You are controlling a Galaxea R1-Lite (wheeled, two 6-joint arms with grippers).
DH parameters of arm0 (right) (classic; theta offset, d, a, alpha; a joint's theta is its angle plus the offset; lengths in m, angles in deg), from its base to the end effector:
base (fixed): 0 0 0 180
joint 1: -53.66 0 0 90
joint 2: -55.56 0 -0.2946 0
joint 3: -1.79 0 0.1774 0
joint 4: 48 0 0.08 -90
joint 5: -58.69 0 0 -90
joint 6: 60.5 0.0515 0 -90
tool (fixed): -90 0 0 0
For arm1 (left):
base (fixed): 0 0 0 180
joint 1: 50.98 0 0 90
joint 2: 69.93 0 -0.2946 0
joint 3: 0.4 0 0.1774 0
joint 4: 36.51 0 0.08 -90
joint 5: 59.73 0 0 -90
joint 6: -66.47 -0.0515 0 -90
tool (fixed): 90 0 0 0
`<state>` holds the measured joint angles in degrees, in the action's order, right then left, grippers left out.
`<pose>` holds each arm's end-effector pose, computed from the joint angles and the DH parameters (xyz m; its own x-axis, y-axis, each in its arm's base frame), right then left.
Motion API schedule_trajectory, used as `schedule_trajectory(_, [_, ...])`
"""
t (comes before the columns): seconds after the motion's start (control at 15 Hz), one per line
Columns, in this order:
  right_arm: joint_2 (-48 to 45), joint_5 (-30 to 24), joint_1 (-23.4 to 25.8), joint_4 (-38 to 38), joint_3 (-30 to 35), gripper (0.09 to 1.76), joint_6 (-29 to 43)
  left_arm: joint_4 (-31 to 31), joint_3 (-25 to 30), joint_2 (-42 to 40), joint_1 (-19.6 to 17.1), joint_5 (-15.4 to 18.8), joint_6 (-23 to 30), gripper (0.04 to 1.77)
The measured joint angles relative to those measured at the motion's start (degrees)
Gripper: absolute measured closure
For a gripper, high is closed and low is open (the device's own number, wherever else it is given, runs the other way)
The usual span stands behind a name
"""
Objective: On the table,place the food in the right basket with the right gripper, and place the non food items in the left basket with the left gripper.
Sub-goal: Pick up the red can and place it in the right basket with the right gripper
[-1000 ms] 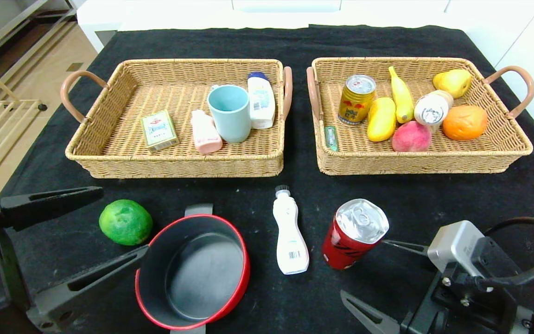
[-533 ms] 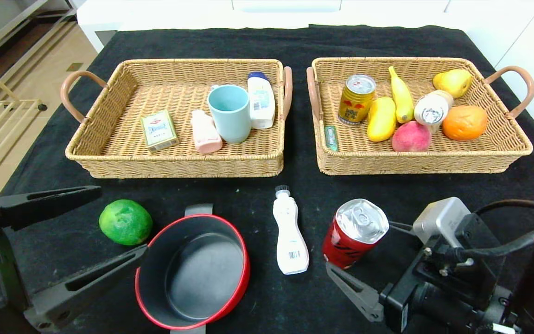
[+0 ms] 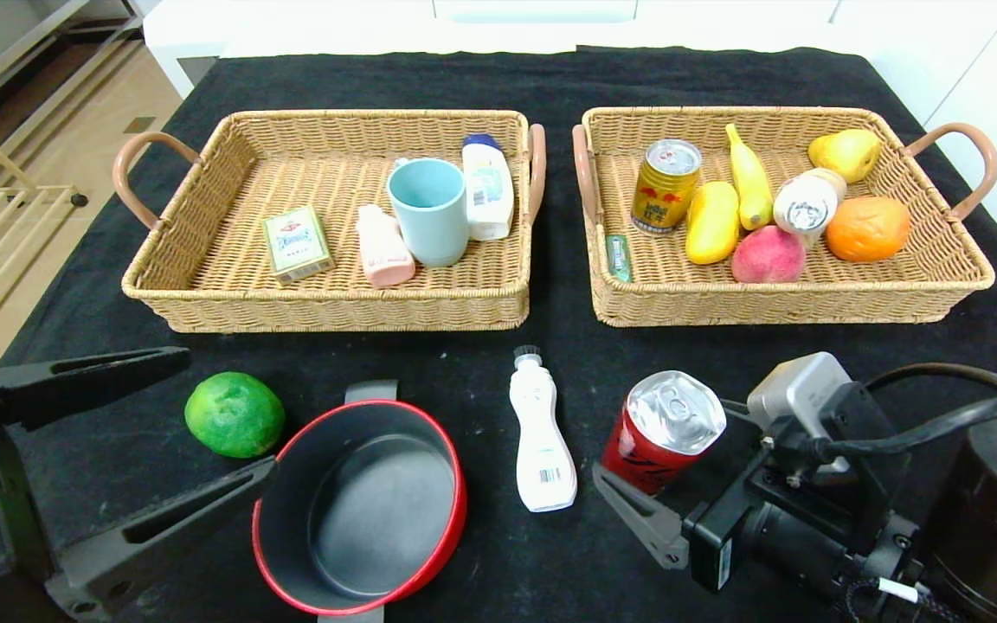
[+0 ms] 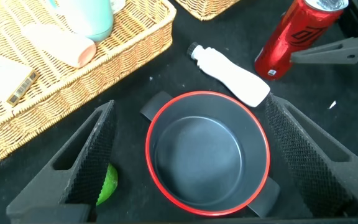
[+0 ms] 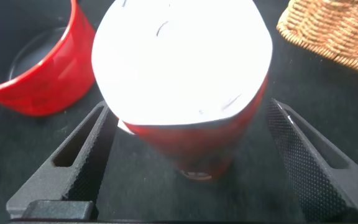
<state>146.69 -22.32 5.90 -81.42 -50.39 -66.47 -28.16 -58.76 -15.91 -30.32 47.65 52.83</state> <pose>0.1902 0.1975 0.1704 0.7766 0.6228 -0.0952 -0.6300 0.7675 -0.1185 0.1187 -0.0612 0.2428 0.7854 -0.6154 -0.0667 0.6136 0.7598 0.2149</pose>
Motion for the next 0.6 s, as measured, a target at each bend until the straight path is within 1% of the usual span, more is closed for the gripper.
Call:
schedule_trajectory(0.13, [0.3, 0.0, 0.4, -0.9, 0.0, 0.14, 0.1, 0.0, 0.0, 0.0, 0.0, 0.0, 0.0, 0.09])
schedule_trajectory(0.27, [0.5, 0.0, 0.6, -1.0, -0.1, 0.46, 0.2, 0.0, 0.0, 0.0, 0.0, 0.0, 0.0, 0.09])
schedule_trajectory(0.4, [0.6, 0.0, 0.7, -1.1, 0.0, 0.75, 0.2, 0.0, 0.1, 0.0, 0.0, 0.0, 0.0, 0.09])
schedule_trajectory(0.47, [0.6, 0.0, 0.7, -1.2, 0.0, 0.81, 0.2, 0.0, 0.1, 0.0, 0.0, 0.0, 0.0, 0.09])
schedule_trajectory(0.6, [0.8, 0.0, 0.7, -1.3, 0.1, 0.84, 0.2, 0.0, 0.1, 0.0, 0.0, 0.1, -0.1, 0.09])
